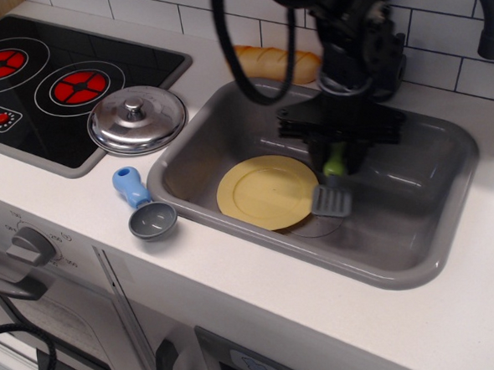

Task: Put spatula on plate sink

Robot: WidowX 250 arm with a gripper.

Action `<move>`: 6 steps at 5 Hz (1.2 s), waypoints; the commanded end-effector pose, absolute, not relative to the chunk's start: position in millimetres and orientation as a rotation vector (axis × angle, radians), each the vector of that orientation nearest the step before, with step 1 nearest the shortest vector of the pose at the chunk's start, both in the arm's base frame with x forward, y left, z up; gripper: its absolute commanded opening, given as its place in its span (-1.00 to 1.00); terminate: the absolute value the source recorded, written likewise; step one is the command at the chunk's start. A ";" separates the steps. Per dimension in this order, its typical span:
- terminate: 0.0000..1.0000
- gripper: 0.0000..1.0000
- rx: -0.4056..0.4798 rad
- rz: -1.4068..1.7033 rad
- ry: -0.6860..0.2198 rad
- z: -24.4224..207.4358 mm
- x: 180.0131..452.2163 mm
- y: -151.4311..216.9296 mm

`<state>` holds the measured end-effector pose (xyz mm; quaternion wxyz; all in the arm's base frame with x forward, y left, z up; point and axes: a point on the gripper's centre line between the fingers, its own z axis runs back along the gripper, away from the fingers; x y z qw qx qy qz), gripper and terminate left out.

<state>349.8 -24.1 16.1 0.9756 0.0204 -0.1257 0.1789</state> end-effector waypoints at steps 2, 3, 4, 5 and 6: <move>-1.00 -1.00 0.093 0.347 -0.304 28.5 342.3 14.6; -1.00 -1.00 0.132 0.358 -0.282 21.6 348.3 15.1; -1.00 1.00 0.187 0.359 -0.249 17.0 347.7 8.7; -1.00 1.00 0.152 0.396 -0.266 32.6 344.9 6.8; -1.00 1.00 0.135 0.421 -0.266 54.3 344.6 5.4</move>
